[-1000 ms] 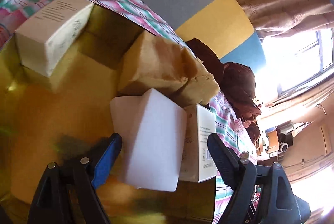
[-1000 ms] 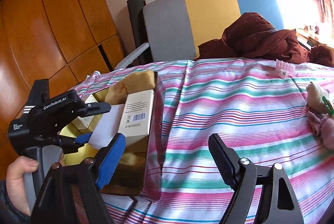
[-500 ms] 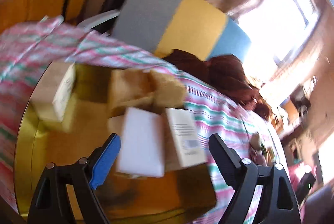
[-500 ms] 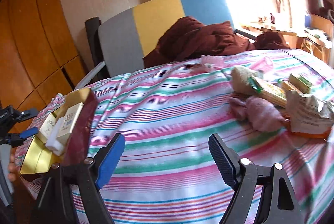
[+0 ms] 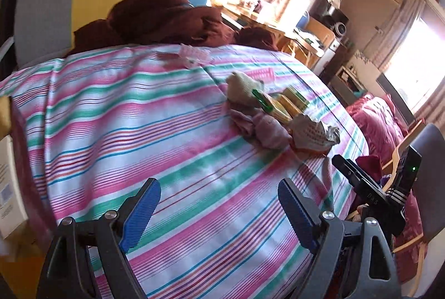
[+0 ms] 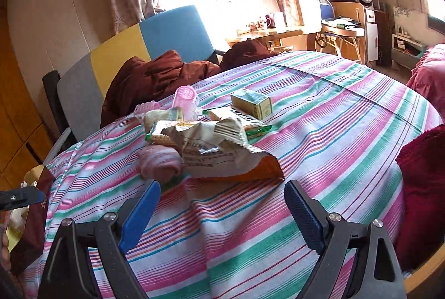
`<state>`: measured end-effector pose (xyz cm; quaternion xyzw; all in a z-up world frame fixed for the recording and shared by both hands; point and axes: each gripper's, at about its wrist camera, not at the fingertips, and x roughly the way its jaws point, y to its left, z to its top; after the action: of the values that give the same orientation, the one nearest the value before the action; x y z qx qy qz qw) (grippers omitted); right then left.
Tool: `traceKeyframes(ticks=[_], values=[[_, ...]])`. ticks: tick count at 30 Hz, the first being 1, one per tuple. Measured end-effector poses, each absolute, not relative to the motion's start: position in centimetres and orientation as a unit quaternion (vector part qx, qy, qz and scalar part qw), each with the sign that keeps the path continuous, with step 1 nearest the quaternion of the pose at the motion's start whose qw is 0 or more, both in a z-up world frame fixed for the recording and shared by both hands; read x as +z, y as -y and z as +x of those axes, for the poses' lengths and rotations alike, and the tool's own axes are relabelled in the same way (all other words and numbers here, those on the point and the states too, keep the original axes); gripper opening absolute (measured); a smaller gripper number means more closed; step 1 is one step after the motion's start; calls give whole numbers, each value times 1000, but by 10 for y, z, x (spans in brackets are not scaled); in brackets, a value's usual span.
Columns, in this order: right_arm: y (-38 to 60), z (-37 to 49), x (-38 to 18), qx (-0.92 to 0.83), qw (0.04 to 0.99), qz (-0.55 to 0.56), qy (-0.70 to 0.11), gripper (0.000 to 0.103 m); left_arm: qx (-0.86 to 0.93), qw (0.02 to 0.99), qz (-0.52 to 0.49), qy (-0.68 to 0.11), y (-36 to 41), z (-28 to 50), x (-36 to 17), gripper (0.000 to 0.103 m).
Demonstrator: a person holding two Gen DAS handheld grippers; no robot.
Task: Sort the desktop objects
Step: 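Move both open tools from the gold tray back to the remaining items, then grasp the pink sock with the left tool while the right tool grasps the white snack bag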
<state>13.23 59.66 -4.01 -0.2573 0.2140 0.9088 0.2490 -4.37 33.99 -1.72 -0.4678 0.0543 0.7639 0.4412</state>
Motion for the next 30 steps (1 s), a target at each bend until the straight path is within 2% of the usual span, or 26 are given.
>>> traceKeyframes(ticks=[5,9,17,23,26,28,30], values=[[-601,137,-46,913,245,-249,-210,97,723,469,-502,-71,-404,-42,-35,88],[-605,136,-53,917,238,-242,-208,100,703,469,-532,-54,-442,-52,-51,88],[-619,136,-62,920,234,-228,-217,102,694,440,-569,-35,-484,-73,-76,88],[-625,131,-62,920,236,-226,-214,103,705,434,-559,-47,-502,-76,-80,88],[-625,126,-58,923,238,-228,-198,103,712,435,-549,-42,-499,-78,-81,79],[-623,121,-54,926,239,-229,-181,103,713,440,-544,-44,-493,-79,-81,68],[-622,115,-50,930,236,-232,-160,103,707,447,-547,-35,-484,-83,-81,63]])
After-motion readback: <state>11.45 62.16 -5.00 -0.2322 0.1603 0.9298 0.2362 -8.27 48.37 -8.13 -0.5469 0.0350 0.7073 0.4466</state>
